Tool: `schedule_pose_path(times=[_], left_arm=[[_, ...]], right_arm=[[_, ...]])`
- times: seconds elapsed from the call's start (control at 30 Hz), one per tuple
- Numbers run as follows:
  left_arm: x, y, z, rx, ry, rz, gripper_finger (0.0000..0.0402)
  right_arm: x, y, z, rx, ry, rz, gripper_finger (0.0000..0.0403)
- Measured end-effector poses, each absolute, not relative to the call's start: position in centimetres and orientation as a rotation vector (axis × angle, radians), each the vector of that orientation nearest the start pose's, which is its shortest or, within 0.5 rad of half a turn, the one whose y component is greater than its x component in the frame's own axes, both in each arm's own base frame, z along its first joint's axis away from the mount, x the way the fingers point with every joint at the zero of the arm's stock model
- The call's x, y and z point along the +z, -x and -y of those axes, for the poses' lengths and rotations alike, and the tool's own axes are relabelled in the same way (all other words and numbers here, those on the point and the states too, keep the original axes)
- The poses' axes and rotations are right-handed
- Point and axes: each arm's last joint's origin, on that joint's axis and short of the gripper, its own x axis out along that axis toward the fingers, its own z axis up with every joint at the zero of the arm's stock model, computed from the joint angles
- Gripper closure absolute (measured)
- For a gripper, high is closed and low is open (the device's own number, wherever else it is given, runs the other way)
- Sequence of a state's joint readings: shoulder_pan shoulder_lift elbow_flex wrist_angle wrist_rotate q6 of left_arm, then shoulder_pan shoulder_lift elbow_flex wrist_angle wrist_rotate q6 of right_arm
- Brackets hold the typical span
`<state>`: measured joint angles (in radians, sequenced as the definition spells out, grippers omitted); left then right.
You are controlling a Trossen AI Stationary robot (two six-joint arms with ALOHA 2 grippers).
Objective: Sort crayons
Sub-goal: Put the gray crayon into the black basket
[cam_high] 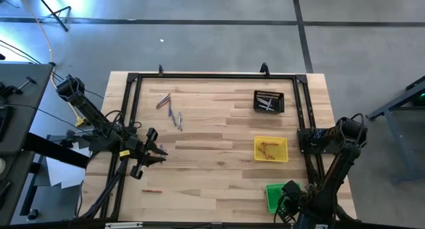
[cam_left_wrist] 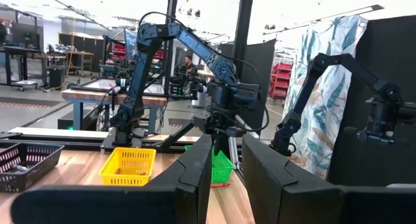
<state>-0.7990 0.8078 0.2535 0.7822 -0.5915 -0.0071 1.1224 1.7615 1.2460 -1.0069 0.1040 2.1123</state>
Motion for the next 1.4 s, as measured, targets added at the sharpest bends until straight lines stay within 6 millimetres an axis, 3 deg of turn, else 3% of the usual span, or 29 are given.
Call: schedule_pose_path(times=[0.3,0.57,0.7,1.03,1.27,1.4], left_arm=[[23.7,-12.8,10.8,-0.207,0.153,0.175,0.0328],[23.7,-12.8,10.8,-0.208,0.153,0.174,0.0328],[23.7,-12.8,10.8,-0.207,0.153,0.175,0.0328],[23.6,-12.8,10.9,-0.208,0.143,0.162,0.0328],[23.5,-12.8,10.9,-0.208,0.137,0.156,0.0328],[23.5,-12.8,10.9,-0.208,0.138,0.156,0.0328]], right_arm=[[21.9,-16.3,-28.6,-0.656,-0.847,-1.318,0.0291],[22.8,-20.5,-27.7,-0.561,-0.897,-1.063,0.0291],[21.7,-23.5,-27.6,-0.485,-0.859,-0.974,0.0291],[15.0,-30.4,-28.1,-0.337,-0.861,-0.989,0.0291],[15.8,-32.4,-27.8,-0.349,-0.815,-1.017,0.0291],[17.4,-33.8,-27.4,-0.336,-0.762,-0.916,0.0291]])
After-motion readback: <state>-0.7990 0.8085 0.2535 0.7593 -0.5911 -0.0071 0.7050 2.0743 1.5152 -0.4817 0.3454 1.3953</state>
